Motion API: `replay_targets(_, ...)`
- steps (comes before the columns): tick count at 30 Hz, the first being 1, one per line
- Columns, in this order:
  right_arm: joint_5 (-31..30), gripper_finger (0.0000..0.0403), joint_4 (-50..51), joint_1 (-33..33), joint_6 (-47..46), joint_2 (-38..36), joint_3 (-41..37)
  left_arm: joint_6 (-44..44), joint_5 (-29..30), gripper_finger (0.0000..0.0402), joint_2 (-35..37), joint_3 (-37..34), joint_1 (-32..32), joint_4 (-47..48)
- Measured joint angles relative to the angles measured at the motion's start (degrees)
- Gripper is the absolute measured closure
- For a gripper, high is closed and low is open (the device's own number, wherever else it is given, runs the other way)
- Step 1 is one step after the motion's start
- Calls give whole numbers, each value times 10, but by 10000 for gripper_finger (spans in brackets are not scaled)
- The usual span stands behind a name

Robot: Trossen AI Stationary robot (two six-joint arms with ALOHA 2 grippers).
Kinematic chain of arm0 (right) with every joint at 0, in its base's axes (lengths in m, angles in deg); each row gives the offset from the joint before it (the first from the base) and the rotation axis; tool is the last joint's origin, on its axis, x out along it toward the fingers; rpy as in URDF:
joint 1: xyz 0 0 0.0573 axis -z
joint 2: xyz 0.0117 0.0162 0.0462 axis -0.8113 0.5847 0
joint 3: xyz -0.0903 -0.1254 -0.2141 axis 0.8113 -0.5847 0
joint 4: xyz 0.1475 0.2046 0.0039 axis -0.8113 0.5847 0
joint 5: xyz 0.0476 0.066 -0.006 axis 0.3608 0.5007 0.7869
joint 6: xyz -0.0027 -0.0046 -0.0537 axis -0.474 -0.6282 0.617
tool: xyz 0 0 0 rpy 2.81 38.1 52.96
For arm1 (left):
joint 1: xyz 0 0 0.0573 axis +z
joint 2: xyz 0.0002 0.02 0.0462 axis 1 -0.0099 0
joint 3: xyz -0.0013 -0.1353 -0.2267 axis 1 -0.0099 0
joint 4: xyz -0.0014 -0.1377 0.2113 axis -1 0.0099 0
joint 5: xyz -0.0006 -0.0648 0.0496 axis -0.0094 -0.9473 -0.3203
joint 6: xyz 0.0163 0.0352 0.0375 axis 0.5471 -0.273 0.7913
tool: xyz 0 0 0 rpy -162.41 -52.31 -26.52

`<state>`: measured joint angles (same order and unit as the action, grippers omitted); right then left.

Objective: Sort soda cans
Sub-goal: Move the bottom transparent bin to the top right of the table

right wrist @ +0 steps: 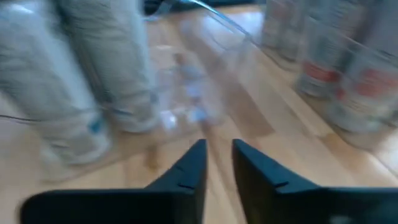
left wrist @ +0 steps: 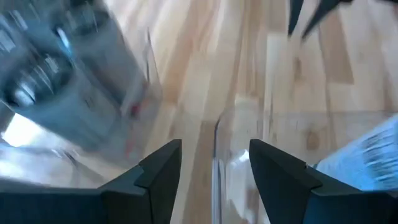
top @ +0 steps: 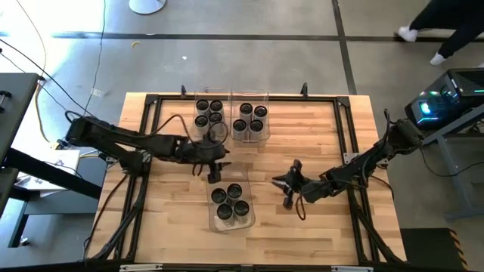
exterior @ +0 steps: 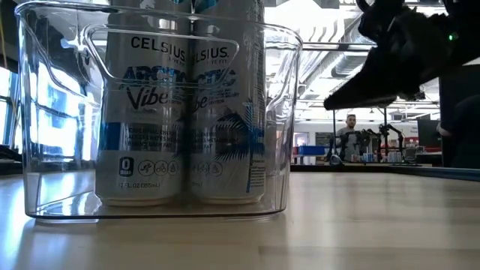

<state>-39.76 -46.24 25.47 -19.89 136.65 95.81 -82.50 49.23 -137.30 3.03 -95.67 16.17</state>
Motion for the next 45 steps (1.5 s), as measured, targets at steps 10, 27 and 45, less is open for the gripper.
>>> replay_targets(10, 224, 187, -206, 15, 161, 32, 11, 110, 180, 245, 74, 61, -209, 30)
replay_targets(27, 334, 171, 251, -43, 196, 205, 407, -133, 372, 259, 81, 60, -445, 183)
replay_targets(45, 221, 239, 468, -53, 174, 297, 558, -517, 314, 259, 79, -176, -467, 59)
